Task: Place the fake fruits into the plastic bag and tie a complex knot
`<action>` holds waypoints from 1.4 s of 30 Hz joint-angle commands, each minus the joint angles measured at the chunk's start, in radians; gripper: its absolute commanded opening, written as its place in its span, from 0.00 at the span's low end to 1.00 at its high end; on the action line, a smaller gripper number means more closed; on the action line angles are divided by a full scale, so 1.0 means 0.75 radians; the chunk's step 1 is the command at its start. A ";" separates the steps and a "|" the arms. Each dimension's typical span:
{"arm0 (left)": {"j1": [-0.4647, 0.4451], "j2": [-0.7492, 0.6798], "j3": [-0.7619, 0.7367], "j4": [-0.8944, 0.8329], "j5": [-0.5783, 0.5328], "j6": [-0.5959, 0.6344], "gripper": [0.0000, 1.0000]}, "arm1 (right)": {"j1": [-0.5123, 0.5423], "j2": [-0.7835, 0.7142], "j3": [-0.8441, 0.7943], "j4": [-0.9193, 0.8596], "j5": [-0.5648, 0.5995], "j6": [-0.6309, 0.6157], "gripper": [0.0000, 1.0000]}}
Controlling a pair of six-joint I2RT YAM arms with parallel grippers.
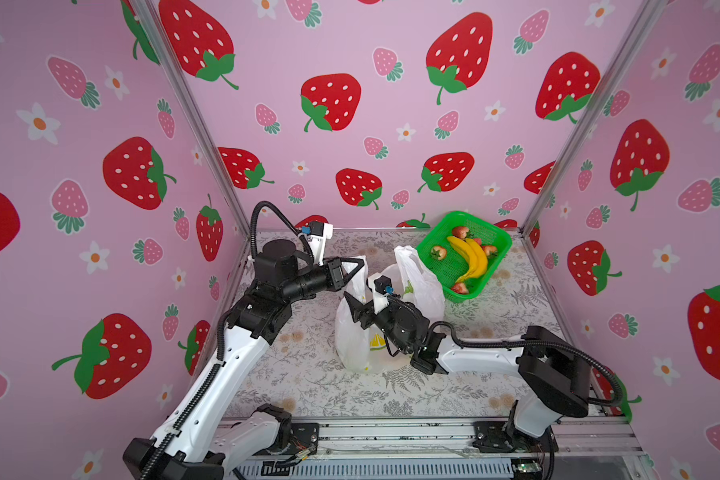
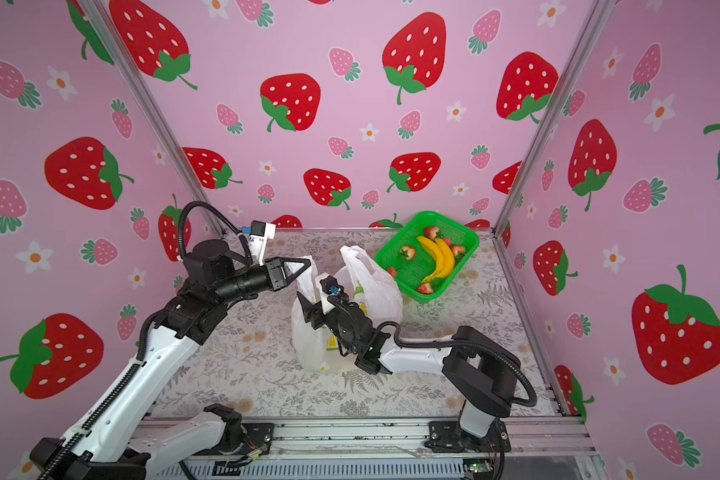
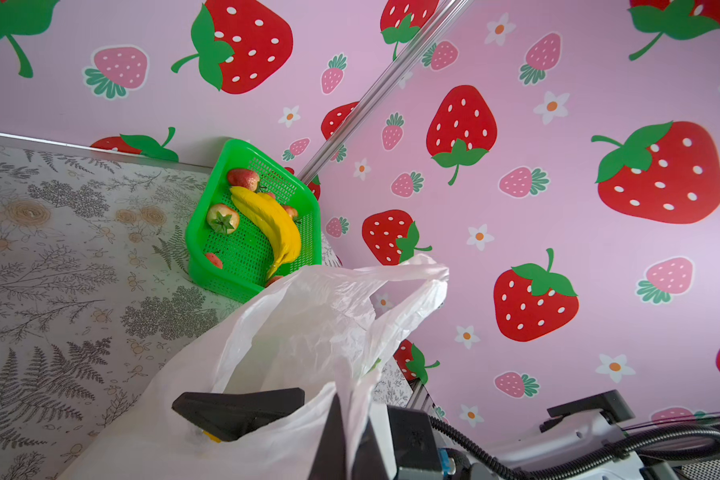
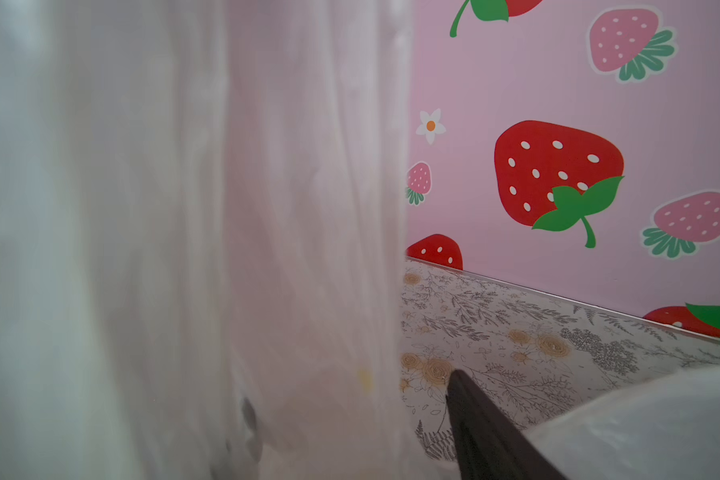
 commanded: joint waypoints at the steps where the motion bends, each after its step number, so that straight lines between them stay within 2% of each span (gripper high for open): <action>1: 0.003 -0.012 0.038 0.088 0.030 0.020 0.00 | -0.001 -0.041 0.076 -0.150 -0.021 -0.033 0.76; 6: 0.006 -0.012 0.040 0.067 0.008 0.041 0.00 | -0.001 -0.130 0.136 -0.351 -0.094 -0.063 0.87; 11: 0.005 -0.021 0.038 0.052 -0.006 0.066 0.00 | -0.034 -0.260 0.134 -0.581 -0.256 -0.123 0.99; 18: 0.010 -0.014 0.034 0.052 -0.009 0.065 0.00 | -0.126 -0.369 0.144 -0.783 -0.572 -0.101 1.00; 21: 0.013 -0.010 0.034 0.054 -0.007 0.058 0.00 | -0.160 -0.358 0.175 -0.834 -0.634 -0.110 0.98; 23: 0.013 -0.008 0.032 0.059 -0.004 0.053 0.00 | -0.188 -0.327 0.203 -0.828 -0.702 -0.123 0.95; 26: 0.016 -0.011 0.028 0.074 0.005 0.040 0.00 | -0.227 -0.254 0.247 -0.755 -0.824 -0.140 0.85; 28: 0.016 -0.013 0.025 0.078 0.005 0.035 0.00 | -0.258 -0.193 0.248 -0.667 -0.903 -0.130 0.68; 32: 0.019 -0.021 0.025 0.084 0.006 0.035 0.00 | -0.296 -0.094 0.197 -0.608 -0.994 -0.129 0.47; 37: 0.030 -0.027 0.026 0.074 -0.004 0.048 0.00 | -0.301 -0.122 0.024 -0.511 -1.040 -0.095 0.38; 42: 0.044 -0.016 0.019 0.076 -0.001 0.040 0.00 | -0.305 -0.168 0.009 -0.533 -1.066 -0.078 0.34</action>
